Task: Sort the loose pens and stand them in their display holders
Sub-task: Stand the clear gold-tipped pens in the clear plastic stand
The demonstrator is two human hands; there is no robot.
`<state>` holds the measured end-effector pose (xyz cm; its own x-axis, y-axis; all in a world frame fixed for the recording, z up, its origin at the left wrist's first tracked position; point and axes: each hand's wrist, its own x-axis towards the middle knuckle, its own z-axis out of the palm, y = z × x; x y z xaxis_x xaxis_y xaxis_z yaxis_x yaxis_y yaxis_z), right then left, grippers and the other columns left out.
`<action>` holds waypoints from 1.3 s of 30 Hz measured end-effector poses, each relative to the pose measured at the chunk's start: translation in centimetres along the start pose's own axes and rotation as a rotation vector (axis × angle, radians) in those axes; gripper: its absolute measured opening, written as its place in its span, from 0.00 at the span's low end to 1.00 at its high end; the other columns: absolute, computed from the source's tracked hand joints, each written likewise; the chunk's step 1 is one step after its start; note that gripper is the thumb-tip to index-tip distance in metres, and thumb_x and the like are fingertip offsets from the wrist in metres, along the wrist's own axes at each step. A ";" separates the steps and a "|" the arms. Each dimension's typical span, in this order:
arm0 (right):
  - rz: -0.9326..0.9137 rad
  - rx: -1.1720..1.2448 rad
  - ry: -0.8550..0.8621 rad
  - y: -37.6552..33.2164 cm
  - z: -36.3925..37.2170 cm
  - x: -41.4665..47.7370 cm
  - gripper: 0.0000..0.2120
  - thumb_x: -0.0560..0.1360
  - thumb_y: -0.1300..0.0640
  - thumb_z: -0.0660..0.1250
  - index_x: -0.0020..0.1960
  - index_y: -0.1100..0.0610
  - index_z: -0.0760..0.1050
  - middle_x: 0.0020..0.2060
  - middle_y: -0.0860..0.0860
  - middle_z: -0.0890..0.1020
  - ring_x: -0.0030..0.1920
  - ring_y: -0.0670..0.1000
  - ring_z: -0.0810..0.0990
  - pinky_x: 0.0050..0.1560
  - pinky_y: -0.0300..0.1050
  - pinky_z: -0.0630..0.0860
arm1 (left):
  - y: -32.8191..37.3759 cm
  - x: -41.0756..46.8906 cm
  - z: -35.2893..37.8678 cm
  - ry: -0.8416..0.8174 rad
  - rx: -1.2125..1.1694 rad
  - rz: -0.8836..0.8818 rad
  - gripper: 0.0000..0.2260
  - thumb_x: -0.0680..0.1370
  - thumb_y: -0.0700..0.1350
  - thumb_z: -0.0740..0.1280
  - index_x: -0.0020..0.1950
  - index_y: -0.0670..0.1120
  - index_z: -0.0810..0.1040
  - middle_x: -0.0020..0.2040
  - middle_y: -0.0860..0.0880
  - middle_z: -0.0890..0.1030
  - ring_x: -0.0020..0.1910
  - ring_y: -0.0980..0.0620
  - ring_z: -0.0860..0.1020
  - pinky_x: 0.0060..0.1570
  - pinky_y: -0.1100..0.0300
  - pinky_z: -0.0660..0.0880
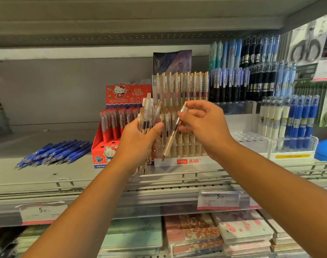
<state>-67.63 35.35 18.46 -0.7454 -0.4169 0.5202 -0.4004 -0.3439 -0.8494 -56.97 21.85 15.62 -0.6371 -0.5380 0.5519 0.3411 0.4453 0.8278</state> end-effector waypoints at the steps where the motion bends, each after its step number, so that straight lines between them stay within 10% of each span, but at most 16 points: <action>1: -0.011 -0.012 0.011 0.0 -0.2 0.2 0.13 0.74 0.64 0.72 0.57 0.56 0.76 0.44 0.53 0.84 0.40 0.48 0.86 0.39 0.43 0.83 | -0.1 0.1 0.0 0.003 0.000 -0.005 0.02 0.79 0.48 0.69 0.51 0.53 0.80 0.29 0.55 0.79 0.28 0.57 0.76 0.28 0.61 0.76; 8: -0.227 -0.238 0.089 -0.7 -0.6 1.4 0.14 0.76 0.64 0.70 0.60 0.55 0.75 0.47 0.51 0.81 0.44 0.48 0.83 0.42 0.45 0.84 | -0.4 0.4 -0.1 0.003 0.047 -0.032 0.06 0.78 0.56 0.68 0.55 0.61 0.76 0.36 0.57 0.82 0.32 0.58 0.79 0.33 0.59 0.76; 24: -0.279 -0.507 -0.032 1.9 0.5 1.7 0.12 0.75 0.61 0.71 0.59 0.55 0.78 0.45 0.47 0.80 0.46 0.46 0.81 0.50 0.50 0.83 | 0.5 0.0 0.0 -0.031 -0.161 -0.057 0.04 0.81 0.43 0.67 0.55 0.44 0.77 0.37 0.45 0.84 0.31 0.47 0.81 0.31 0.51 0.82; 31: -0.300 -0.636 -0.055 2.2 0.5 1.9 0.13 0.75 0.60 0.72 0.59 0.55 0.79 0.41 0.41 0.78 0.43 0.39 0.78 0.44 0.29 0.74 | 0.6 -0.2 0.0 -0.028 -0.185 -0.055 0.03 0.81 0.42 0.67 0.54 0.46 0.77 0.40 0.43 0.85 0.34 0.45 0.83 0.32 0.50 0.82; 39: -0.272 -0.665 -0.074 2.0 0.0 1.9 0.13 0.75 0.60 0.72 0.58 0.54 0.78 0.40 0.42 0.79 0.40 0.40 0.78 0.40 0.27 0.72 | 0.9 -0.3 0.0 -0.013 -0.232 -0.031 0.01 0.81 0.43 0.66 0.53 0.47 0.76 0.41 0.44 0.85 0.35 0.45 0.84 0.33 0.51 0.83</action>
<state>-69.83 33.85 17.75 -0.5449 -0.4532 0.7055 -0.8237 0.1319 -0.5515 -56.42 22.45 16.21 -0.6582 -0.5391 0.5254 0.4700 0.2509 0.8462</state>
